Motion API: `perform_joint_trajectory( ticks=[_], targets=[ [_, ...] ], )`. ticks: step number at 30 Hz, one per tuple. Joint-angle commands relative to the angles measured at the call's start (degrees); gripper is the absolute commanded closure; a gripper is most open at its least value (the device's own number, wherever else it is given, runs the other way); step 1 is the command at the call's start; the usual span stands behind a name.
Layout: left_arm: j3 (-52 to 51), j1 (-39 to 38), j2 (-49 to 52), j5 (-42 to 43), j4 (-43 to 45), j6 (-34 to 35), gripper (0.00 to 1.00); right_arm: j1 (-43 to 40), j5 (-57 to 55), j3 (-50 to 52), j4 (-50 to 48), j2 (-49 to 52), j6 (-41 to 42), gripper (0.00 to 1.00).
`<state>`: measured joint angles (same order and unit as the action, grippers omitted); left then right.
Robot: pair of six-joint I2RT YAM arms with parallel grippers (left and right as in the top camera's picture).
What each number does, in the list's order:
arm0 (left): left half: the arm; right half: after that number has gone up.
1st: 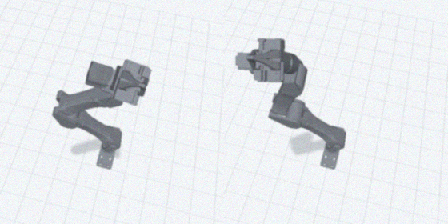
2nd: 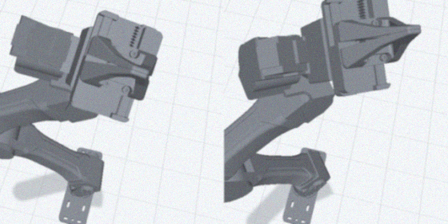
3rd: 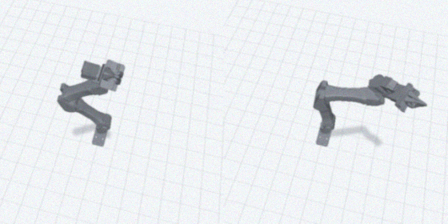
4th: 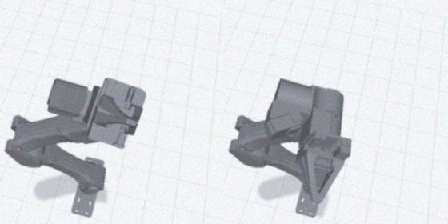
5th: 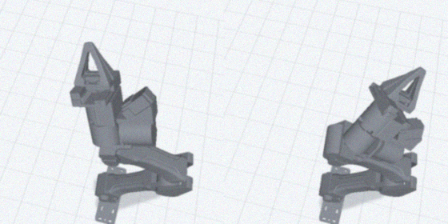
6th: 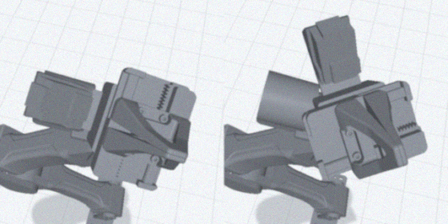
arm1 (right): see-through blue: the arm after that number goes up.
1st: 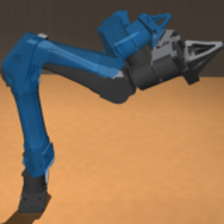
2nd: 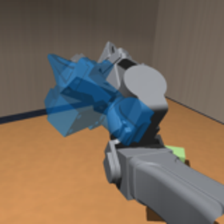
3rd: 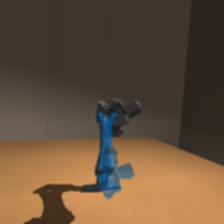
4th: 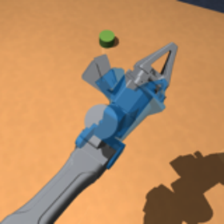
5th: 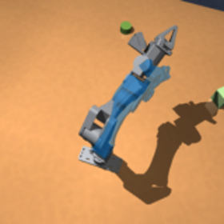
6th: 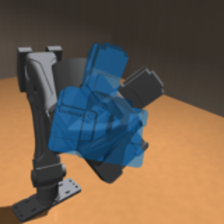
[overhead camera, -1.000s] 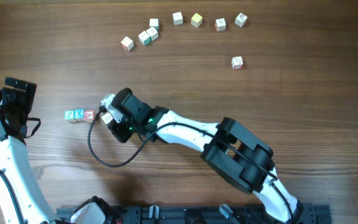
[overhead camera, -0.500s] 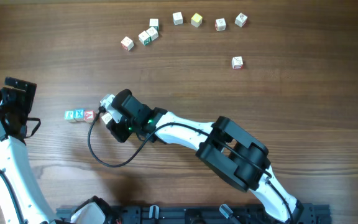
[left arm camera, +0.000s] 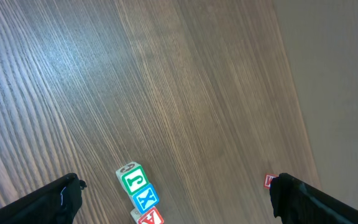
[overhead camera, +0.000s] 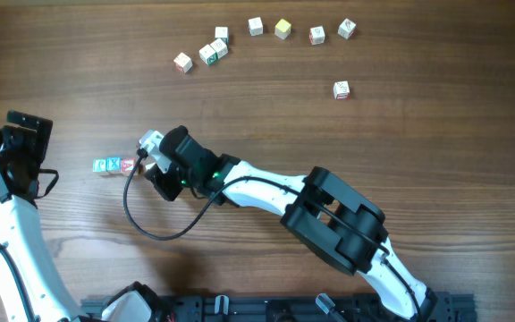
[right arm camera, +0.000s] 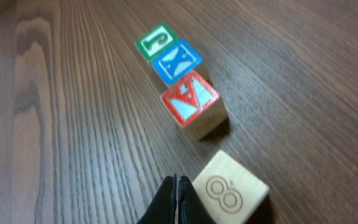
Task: Form a horizontal line
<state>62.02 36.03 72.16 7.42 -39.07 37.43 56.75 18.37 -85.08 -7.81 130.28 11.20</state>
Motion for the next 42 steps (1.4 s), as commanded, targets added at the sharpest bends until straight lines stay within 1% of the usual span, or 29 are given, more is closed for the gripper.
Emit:
perform_joint_trajectory(
  ticks=[1, 5, 9, 12, 14, 25, 31, 35, 39, 42],
  targets=[
    [1.0, 0.2, 0.0, 0.5, 0.0, 0.5, 0.0, 0.3, 0.5, 0.2, -0.7, 1.5, -0.6, 0.95],
    [1.0, 0.2, 0.0, 0.5, 0.0, 0.5, 0.0, 0.3, 0.5, -0.6, 2.3, 0.2, -0.7, 0.95],
    [1.0, 0.2, 0.0, 0.5, 0.0, 0.5, 0.0, 0.3, 0.6, -0.6, 9.5, -2.5, -0.7, 0.95],
    [1.0, 0.2, 0.0, 0.5, 0.0, 0.5, 0.0, 0.4, 1.1, -0.5, 11.9, -2.6, -0.9, 0.96],
    [1.0, 0.2, 0.0, 0.5, 0.0, 0.5, 0.0, 0.4, 1.0, -0.4, 11.7, -2.2, -2.4, 0.95],
    [1.0, 0.2, 0.0, 0.5, 0.0, 0.5, 0.0, 0.4, 0.8, -0.4, 4.8, 0.0, -2.2, 0.95],
    [1.0, 0.2, 0.0, 0.5, 0.0, 0.5, 0.0, 0.5, 0.7, -0.3, 2.6, 0.3, -2.0, 0.95],
    [1.0, 0.2, 0.0, 0.5, 0.0, 0.5, 0.0, 0.5, 0.7, -0.3, 1.2, 0.9, -2.0, 0.93],
    [1.0, 0.2, 0.0, 0.5, 0.0, 0.5, 0.0, 0.5, 0.7, -0.3, 0.2, 1.0, -2.1, 0.93],
    [1.0, 0.2, 0.0, 0.5, 0.0, 0.5, 0.0, 0.5, 1.2, -0.4, 0.6, 0.8, -2.1, 0.96]
  ],
)
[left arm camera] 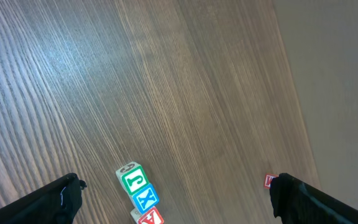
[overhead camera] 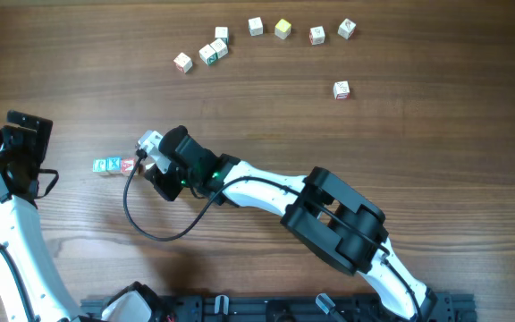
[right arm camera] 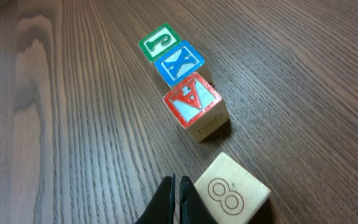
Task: Form a horizontal line
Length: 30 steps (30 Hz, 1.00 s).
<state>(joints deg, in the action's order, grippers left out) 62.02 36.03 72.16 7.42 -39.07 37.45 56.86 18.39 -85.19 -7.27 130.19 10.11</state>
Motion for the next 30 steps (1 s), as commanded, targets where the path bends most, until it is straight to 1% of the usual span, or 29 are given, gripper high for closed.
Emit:
perform_joint_trajectory(
  ticks=[1, 7, 11, 18, 24, 30],
  targets=[
    [1.0, 0.2, 0.0, 0.5, 0.0, 0.5, 0.0, 0.3, 1.2, -0.3, 0.8, 0.7, -0.9, 0.95],
    [1.0, 0.2, 0.0, 0.5, 0.0, 0.5, 0.0, 0.3, 1.2, -0.3, 6.8, -0.2, -1.0, 0.95],
    [1.0, 0.2, 0.0, 0.5, 0.0, 0.5, 0.0, 0.3, 1.1, -0.3, 6.0, -0.2, -1.2, 0.96],
    [1.0, 0.2, 0.0, 0.5, 0.0, 0.5, 0.0, 0.5, 0.4, -0.3, 0.4, 1.6, -1.1, 0.95],
    [1.0, 0.2, 0.0, 0.5, 0.0, 0.5, 0.0, 0.5, -0.8, -0.3, 0.6, 1.7, -1.1, 0.95],
    [1.0, 0.2, 0.0, 0.5, 0.0, 0.5, 0.0, 0.7, 3.3, -0.3, 3.3, 0.5, -1.1, 0.95]
  ],
)
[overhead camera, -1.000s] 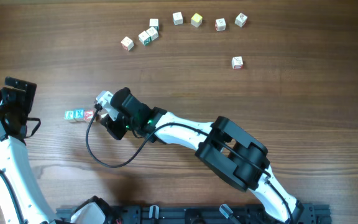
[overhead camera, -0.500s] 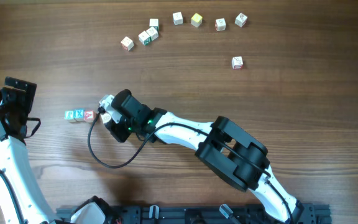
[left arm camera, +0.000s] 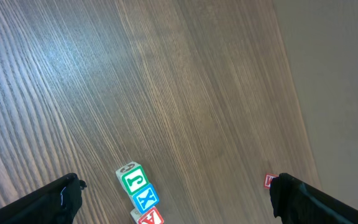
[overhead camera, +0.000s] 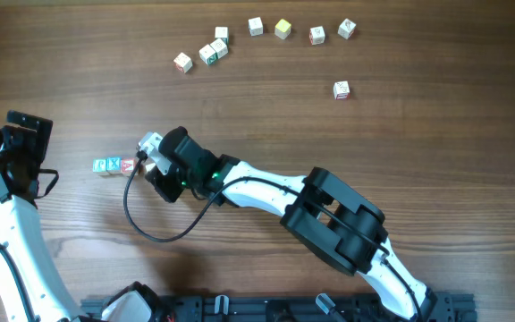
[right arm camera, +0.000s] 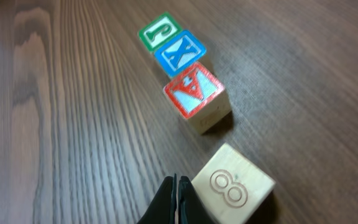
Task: Form a horizontal line
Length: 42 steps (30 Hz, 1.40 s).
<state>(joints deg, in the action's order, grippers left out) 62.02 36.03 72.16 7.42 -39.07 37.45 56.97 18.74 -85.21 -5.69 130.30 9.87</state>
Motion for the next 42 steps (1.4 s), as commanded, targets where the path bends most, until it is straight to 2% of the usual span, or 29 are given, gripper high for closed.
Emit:
perform_joint_trajectory(
  ticks=[1, 18, 29, 42],
  targets=[
    [1.0, 0.2, 0.0, 0.5, 0.0, 0.5, 0.0, 0.6, 3.0, -0.3, 2.5, 0.3, -0.9, 0.95],
    [1.0, 0.2, 0.0, 0.5, 0.0, 0.5, 0.0, 0.7, -2.4, -0.3, -1.3, 2.3, -2.0, 0.95],
    [1.0, 0.2, 0.0, 0.5, 0.0, 0.5, 0.0, 0.9, -1.2, -0.3, 3.1, 1.8, -2.4, 0.95],
    [1.0, 0.2, 0.0, 0.5, 0.0, 0.5, 0.0, 0.9, -4.2, -0.3, -2.5, 2.7, -2.2, 0.95]
  ],
)
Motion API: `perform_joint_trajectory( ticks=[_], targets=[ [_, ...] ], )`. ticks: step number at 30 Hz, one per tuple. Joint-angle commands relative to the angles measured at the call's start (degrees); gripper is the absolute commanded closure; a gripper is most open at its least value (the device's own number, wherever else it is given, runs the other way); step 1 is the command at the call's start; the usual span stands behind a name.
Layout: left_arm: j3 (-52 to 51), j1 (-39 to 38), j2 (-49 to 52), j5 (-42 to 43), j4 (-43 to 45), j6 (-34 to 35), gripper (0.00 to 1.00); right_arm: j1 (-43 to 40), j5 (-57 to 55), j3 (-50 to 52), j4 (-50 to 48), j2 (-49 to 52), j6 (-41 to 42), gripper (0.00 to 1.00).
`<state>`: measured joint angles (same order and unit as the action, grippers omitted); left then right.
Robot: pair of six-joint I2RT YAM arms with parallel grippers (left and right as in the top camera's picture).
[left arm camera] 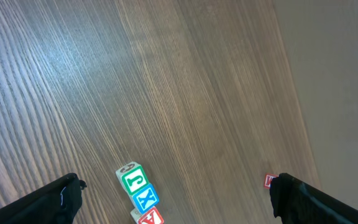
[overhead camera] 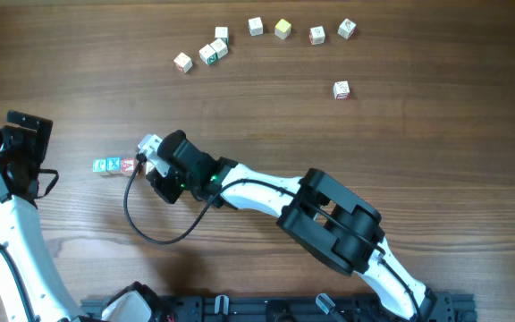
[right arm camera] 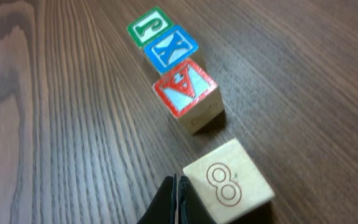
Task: Form a horizontal line
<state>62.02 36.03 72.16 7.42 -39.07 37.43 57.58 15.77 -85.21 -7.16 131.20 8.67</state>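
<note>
A row of three blocks lies on the table: green J (right arm camera: 150, 27), blue X (right arm camera: 171, 50), red A (right arm camera: 186, 93). In the overhead view the row (overhead camera: 114, 165) sits left of centre. A plain wooden block marked 8 (right arm camera: 227, 186) rests just behind the red A, slightly turned, a small gap between them. My right gripper (right arm camera: 175, 202) is shut, its tips pressed against the 8 block's left side; overhead it is at the row's right end (overhead camera: 155, 159). My left gripper (left arm camera: 178, 196) hangs open high above the row, holding nothing.
Several loose blocks lie scattered along the far edge (overhead camera: 256, 27), and one sits alone at the right (overhead camera: 341, 89). The right arm (overhead camera: 266, 192) stretches diagonally across the table's middle. The left arm (overhead camera: 7, 170) stands at the left edge.
The right wrist view has shifted a little: the three-block row and the 8 block sit slightly lower and left in it. The shut right gripper stays beside the 8 block. Left arm unchanged.
At every earlier moment my shut right gripper was beside the 8 block behind the red A, and the block's angle and place changed slightly from moment to moment. It now lies close behind the A, a little turned. The left gripper stayed open and still.
</note>
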Motion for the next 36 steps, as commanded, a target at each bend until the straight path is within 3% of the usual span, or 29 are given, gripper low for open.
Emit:
perform_joint_trajectory(
  ticks=[1, 16, 22, 36],
  targets=[
    [1.0, 0.2, 0.0, 0.5, 0.0, 0.5, 0.0, 0.3, -1.2, -0.3, -1.2, 1.8, -1.0, 0.95],
    [1.0, 0.2, 0.0, 0.5, 0.0, 0.5, 0.0, -0.5, -1.5, -1.2, 6.5, -6.5, -1.0, 0.95],
    [1.0, 0.2, 0.0, 0.5, 0.0, 0.5, 0.0, -0.7, -7.2, -0.7, 10.9, -6.4, -1.0, 0.96],
    [1.0, 0.2, 0.0, 0.5, 0.0, 0.5, 0.0, -0.7, -7.1, -0.4, 7.6, -0.2, 0.5, 0.95]
  ],
)
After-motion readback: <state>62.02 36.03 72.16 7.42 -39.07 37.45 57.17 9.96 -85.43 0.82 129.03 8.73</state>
